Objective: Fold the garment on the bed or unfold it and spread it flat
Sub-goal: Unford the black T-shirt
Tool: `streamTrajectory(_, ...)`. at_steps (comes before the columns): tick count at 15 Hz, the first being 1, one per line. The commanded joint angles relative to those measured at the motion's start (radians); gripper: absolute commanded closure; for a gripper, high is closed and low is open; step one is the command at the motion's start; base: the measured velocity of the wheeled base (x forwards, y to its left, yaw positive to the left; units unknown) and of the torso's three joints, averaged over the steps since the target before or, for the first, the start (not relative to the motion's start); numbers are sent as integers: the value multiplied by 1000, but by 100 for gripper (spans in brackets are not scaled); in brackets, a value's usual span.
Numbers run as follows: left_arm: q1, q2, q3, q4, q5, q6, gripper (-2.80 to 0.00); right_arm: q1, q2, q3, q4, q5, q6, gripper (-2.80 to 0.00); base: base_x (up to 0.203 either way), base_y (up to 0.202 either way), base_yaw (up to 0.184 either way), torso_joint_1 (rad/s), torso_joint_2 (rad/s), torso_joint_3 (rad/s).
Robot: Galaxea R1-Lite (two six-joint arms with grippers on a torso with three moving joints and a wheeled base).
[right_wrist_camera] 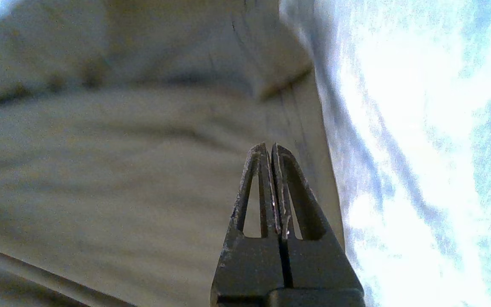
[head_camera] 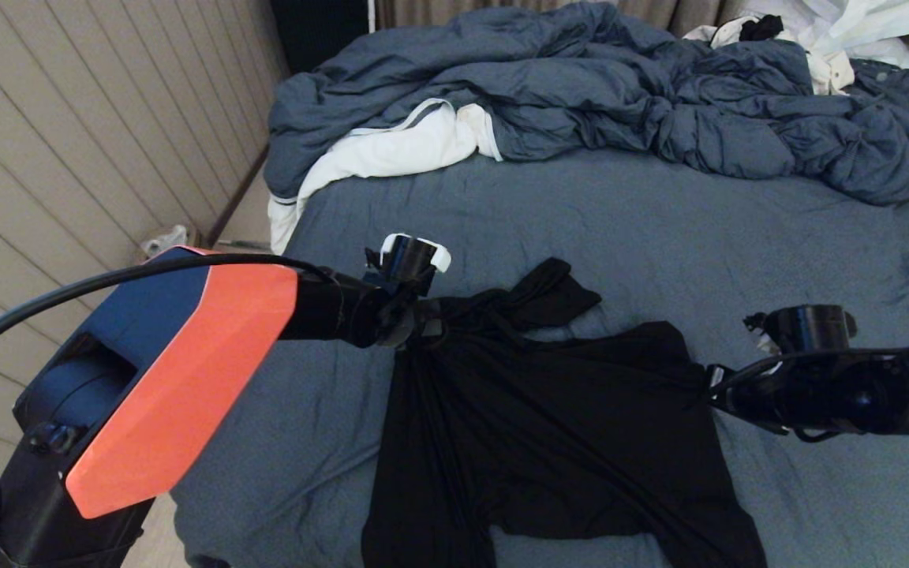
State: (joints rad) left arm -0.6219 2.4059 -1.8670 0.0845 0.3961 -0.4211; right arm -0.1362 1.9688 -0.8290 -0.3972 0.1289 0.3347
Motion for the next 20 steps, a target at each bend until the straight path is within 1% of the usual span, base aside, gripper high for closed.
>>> streamTrajectory(1, 2, 10, 4, -2, 1, -5, 0, 0, -1, -78, 2, 0, 4, 0, 0, 0, 0, 0, 0, 0)
streamTrajectory(3, 4, 10, 3, -3, 0, -5, 0, -1, 26, -194, 8, -3, 2, 0, 0, 0, 0, 0, 0, 0)
streamTrajectory(5, 4, 12, -3, -2, 0, -5, 0, 2, 104, -327, 46, -14, -1, 0, 0, 0, 0, 0, 0, 0)
streamTrajectory(7, 4, 29, -24, -1, 0, -5, 0, 14, 192, -450, 103, -53, -13, 0, 0, 0, 0, 0, 0, 0)
streamTrajectory(9, 7, 57, -51, 3, 0, -4, 0, 20, 259, -515, 135, -89, -55, 0, 0, 0, 0, 0, 0, 0)
streamTrajectory(10, 8, 62, -57, 5, 0, -4, 0, 21, 270, -529, 137, -93, -67, -280, 0, 0, 0, 0, 0, 0)
streamTrajectory(13, 10, 66, -57, 3, 0, -4, 0, 21, 272, -564, 138, -95, -65, -280, 0, 0, 0, 0, 0, 0)
streamTrajectory(18, 10, 76, -57, -2, 0, -4, 0, 19, 240, -547, 132, -93, -58, -280, 0, 0, 0, 0, 0, 0)
streamTrajectory(20, 10, 79, -57, -3, 0, -4, 0, 16, 187, -536, 133, -91, -55, -280, 0, 0, 0, 0, 0, 0)
